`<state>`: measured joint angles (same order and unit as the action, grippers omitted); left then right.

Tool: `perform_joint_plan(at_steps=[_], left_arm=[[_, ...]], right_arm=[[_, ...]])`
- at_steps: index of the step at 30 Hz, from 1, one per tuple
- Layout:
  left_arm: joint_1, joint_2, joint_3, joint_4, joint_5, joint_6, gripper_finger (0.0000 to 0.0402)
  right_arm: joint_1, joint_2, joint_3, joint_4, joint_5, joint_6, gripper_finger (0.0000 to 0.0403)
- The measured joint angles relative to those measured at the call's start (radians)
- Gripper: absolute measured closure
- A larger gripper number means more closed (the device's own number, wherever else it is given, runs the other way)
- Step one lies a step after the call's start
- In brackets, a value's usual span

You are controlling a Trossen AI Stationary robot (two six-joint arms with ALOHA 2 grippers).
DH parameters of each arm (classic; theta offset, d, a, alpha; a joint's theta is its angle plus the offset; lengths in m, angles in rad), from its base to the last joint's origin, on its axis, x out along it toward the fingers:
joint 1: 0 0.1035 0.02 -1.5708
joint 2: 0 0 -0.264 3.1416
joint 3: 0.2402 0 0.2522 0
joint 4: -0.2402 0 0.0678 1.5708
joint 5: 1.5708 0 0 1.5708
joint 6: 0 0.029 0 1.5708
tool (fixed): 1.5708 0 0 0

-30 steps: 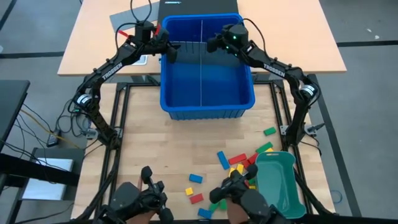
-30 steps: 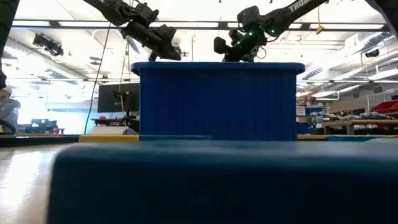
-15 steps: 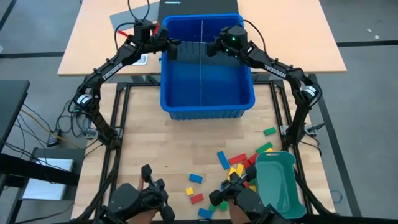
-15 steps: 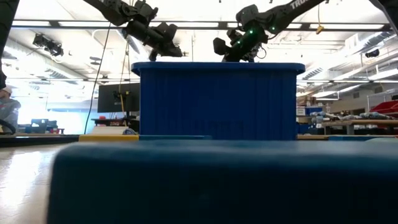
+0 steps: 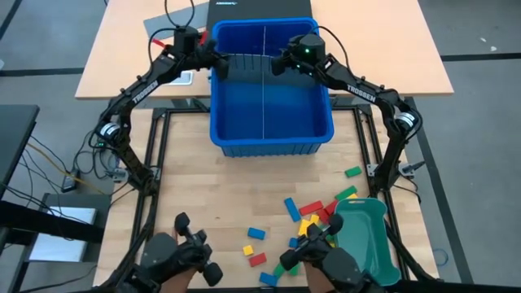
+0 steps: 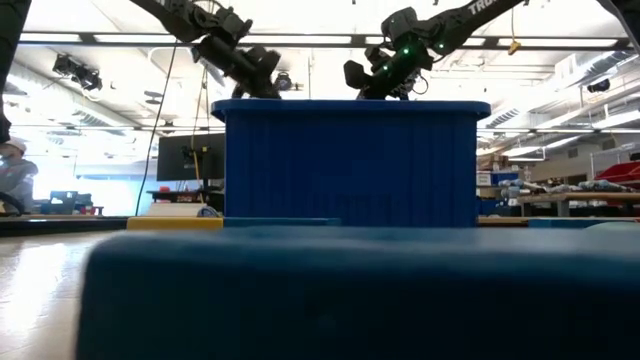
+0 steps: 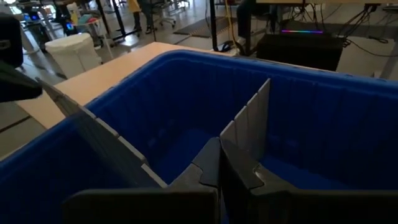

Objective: Sort Items/Unsort Items

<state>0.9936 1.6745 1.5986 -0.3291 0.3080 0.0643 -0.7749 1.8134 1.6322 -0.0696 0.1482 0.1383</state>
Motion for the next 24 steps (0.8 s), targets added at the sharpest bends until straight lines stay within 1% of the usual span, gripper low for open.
perform_joint_plan(at_steps=[5, 7, 9, 13, 15, 18, 21, 24], left_arm=[[0.018, 0.020, 0.000, -0.173, 0.001, 0.122, 0.0394], [0.018, 0.036, 0.000, -0.206, -0.002, 0.150, 0.0394], [0.018, 0.049, 0.000, -0.204, -0.038, 0.166, 0.0394], [0.014, 0.074, 0.000, -0.183, -0.212, 0.161, 0.0394], [0.013, 0.074, 0.000, -0.167, -0.268, 0.164, 0.0394], [0.014, 0.074, 0.000, -0.121, -0.291, 0.169, 0.0394], [0.016, 0.074, 0.000, -0.069, -0.320, 0.168, 0.0394], [0.019, 0.080, 0.000, -0.021, -0.326, 0.167, 0.0394]], right_arm=[[-0.021, -0.004, 0.000, -0.011, -0.032, 0.000, 0.0402], [-0.024, -0.004, 0.000, -0.012, -0.048, 0.000, 0.0402], [-0.023, -0.006, 0.000, -0.014, -0.048, -0.004, 0.0401], [-0.023, -0.006, 0.000, -0.014, -0.068, -0.005, 0.0402], [-0.023, -0.006, 0.000, -0.014, -0.092, -0.006, 0.0402], [-0.013, -0.007, 0.000, -0.017, -0.119, -0.009, 0.0401], [0.000, -0.007, 0.001, -0.024, -0.124, -0.014, 0.0402], [0.010, -0.008, 0.002, -0.033, -0.133, -0.033, 0.0402]])
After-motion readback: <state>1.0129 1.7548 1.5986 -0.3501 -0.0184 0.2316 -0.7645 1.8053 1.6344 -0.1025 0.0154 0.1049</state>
